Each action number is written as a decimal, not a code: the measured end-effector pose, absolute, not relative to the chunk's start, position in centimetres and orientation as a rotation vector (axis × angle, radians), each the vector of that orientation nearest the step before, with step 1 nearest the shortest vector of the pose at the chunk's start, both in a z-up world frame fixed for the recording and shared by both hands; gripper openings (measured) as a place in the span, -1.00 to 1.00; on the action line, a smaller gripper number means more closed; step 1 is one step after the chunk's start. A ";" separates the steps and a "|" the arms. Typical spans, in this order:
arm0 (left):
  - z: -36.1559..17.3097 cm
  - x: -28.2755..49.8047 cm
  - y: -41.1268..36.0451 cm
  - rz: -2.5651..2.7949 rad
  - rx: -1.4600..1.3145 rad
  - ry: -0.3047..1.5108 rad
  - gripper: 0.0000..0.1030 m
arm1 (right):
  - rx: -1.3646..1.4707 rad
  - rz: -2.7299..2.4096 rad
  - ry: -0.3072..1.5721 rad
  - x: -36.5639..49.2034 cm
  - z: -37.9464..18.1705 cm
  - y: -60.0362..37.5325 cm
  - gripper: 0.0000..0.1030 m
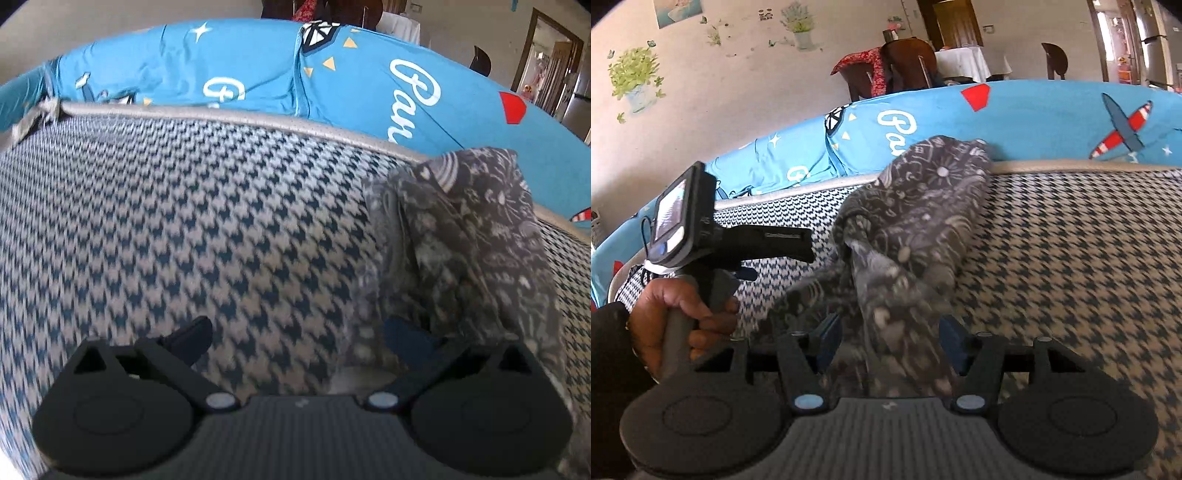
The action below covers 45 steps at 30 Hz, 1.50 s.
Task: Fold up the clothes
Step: 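Lay the bundle down with the right tool and release it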
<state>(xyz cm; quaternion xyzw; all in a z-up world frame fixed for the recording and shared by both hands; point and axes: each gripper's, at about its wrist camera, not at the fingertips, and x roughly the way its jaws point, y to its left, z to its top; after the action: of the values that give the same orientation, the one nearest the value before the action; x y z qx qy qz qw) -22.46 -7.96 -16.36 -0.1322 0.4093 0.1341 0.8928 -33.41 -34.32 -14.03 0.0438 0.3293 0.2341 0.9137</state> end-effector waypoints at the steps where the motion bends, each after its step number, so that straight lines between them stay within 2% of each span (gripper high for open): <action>1: -16.5 -23.1 -8.1 0.273 -0.280 0.851 1.00 | 0.084 0.469 0.672 -34.0 -14.1 -34.8 0.15; 8: -16.7 -27.4 -9.5 0.244 -0.266 0.845 1.00 | 0.120 0.383 0.656 -36.3 -14.7 -38.1 0.15; 13: -16.9 -29.9 -10.4 0.225 -0.250 0.854 1.00 | 0.196 0.337 0.676 -36.4 -15.6 -40.0 0.24; 29: -18.0 -32.5 -11.6 0.208 -0.207 0.868 1.00 | 0.346 0.348 0.742 -34.7 -18.8 -40.0 0.25; 32: -18.1 -32.7 -11.7 0.209 -0.206 0.867 1.00 | 0.370 0.351 0.744 -34.7 -19.0 -40.2 0.02; 34: -18.1 -32.7 -11.7 0.211 -0.203 0.867 1.00 | 0.367 0.350 0.735 -34.8 -18.9 -40.2 -0.22; 36: -18.2 -32.9 -11.7 0.212 -0.197 0.867 1.00 | 0.355 0.354 0.727 -35.0 -18.7 -40.1 -0.63; 39: -18.2 -33.1 -11.8 0.212 -0.193 0.867 1.00 | 0.346 0.348 0.706 -35.5 -18.3 -40.1 -0.73; 45: -18.2 -33.5 -11.7 0.208 -0.196 0.867 1.00 | 0.318 0.380 0.630 -37.1 -16.0 -39.4 -0.76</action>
<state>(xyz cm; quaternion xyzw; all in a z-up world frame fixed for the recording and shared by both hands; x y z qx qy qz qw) -33.51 -11.68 -18.16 -0.0948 0.4186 0.1002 0.8976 -37.11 -39.43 -15.97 0.1550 0.3068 0.1849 0.9207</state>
